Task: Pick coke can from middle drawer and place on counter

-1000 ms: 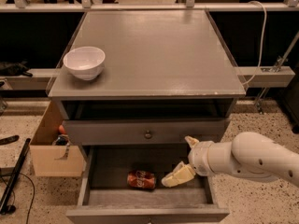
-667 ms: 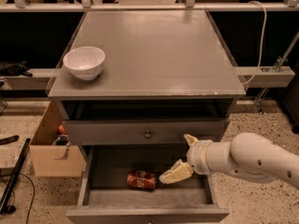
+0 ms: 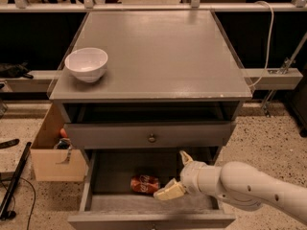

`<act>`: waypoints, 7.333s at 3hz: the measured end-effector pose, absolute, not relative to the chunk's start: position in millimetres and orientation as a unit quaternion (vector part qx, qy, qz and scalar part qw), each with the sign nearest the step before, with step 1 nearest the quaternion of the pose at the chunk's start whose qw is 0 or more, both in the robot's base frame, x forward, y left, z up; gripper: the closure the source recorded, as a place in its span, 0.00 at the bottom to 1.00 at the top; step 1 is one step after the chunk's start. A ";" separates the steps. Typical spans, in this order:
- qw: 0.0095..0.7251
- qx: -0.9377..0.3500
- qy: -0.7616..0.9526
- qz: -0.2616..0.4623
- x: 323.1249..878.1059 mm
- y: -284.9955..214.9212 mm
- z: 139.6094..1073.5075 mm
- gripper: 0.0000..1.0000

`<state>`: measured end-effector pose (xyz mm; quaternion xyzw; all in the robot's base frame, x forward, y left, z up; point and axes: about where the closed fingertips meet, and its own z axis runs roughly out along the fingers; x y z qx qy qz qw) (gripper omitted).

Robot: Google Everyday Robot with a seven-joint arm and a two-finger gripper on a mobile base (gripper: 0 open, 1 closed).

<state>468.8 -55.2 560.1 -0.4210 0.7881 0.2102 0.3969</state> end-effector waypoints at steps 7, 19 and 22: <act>0.356 -0.448 0.792 0.212 508.1 14.6 411.1 0.00; 0.424 -0.433 0.778 0.163 479.3 -49.3 511.3 1.00; 0.499 -0.432 0.747 0.083 443.1 -108.3 650.8 1.00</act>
Offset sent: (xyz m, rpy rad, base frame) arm 0.0067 0.0183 -0.0393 -0.0138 0.0397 0.0294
